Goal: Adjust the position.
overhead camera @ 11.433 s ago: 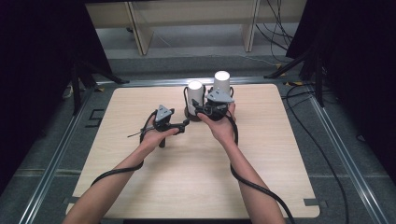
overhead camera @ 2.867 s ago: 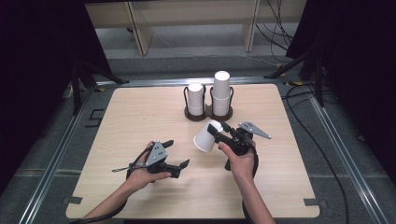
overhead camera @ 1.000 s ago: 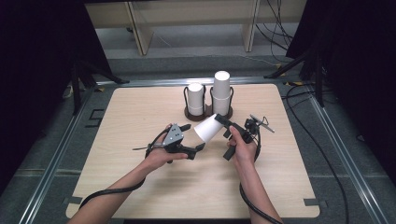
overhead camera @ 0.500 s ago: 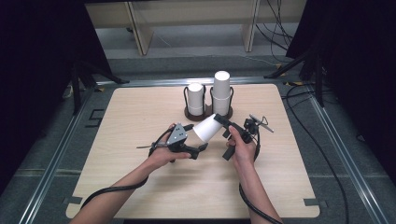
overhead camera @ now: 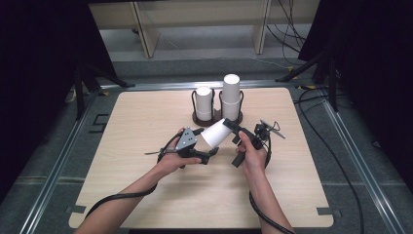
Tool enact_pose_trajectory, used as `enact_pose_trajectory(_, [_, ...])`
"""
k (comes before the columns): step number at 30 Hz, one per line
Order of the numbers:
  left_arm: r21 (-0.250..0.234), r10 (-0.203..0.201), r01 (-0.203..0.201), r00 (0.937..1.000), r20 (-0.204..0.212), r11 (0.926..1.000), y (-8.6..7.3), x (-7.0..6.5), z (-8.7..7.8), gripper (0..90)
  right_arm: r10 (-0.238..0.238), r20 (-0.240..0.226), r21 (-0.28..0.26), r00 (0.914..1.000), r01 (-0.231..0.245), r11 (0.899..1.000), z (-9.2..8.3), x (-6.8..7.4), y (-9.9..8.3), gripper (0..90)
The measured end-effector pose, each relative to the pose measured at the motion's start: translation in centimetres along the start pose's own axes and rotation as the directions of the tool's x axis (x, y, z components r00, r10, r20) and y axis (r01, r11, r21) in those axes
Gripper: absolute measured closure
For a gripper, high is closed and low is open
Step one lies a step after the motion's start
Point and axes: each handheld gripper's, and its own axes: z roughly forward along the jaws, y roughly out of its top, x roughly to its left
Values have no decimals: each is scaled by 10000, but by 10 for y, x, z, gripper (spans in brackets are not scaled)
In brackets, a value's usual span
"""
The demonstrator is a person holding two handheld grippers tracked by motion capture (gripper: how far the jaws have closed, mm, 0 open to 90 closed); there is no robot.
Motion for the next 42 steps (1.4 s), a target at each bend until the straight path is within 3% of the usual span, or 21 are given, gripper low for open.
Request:
enact_pose_trajectory(13, [-159,13,-15,10000,-76,9999,3,1,0,152,156,-2,35,9999,-156,9999,0,-1,0,369])
enact_pose_trajectory(15, [-175,33,-34,9999,-103,9998,3,1,0,163,-126,41,-93,9999,126,9999,0,-3,0,368])
enact_pose_trajectory(19, [-178,49,-51,9999,-110,9998,4,2,-1,183,-127,0,-115,9999,127,9999,0,-2,1,366])
enact_pose_trajectory(20, [-179,66,-68,9999,-123,9998,5,2,-1,189,254,-93,-40,9996,-254,9997,0,0,1,364])
enact_pose_trajectory(23, [-329,19,-22,9999,-110,9995,5,2,0,206,-13,-140,-124,9999,11,9999,0,-2,1,362])
enact_pose_trajectory(24, [-183,67,-69,9999,-150,9998,6,3,-2,213,150,-226,-156,9996,-153,9998,0,-3,1,359])
enact_pose_trajectory(28, [-181,33,-35,9999,-111,9998,5,3,-2,226,-1,-272,-279,9996,-7,9996,1,-5,1,357])
enact_pose_trajectory(30, [-170,-2,0,9999,-100,9999,5,4,-2,239,225,-291,-159,9993,-230,9996,0,-3,1,355])
enact_pose_trajectory(33, [-215,-56,55,10000,-75,9998,6,4,-3,254,52,-337,-243,9994,-60,9997,1,-4,1,350])
enact_pose_trajectory(35, [-262,-88,87,9999,-65,9996,6,4,-3,261,272,-384,-14,9989,-273,9996,0,-3,2,344])
enact_pose_trajectory(39, [-315,-5,3,10000,-60,9995,7,5,-4,270,247,-494,58,9985,-244,9997,0,-2,1,284])
enact_pose_trajectory(40, [-321,2,-3,10000,-50,9995,7,5,-4,275,-30,-543,-31,9985,29,10000,1,-3,2,257])
enact_pose_trajectory(42, [-343,-22,20,10000,-63,9994,8,5,-4,279,-81,-619,-35,9981,79,10000,0,-2,1,233])
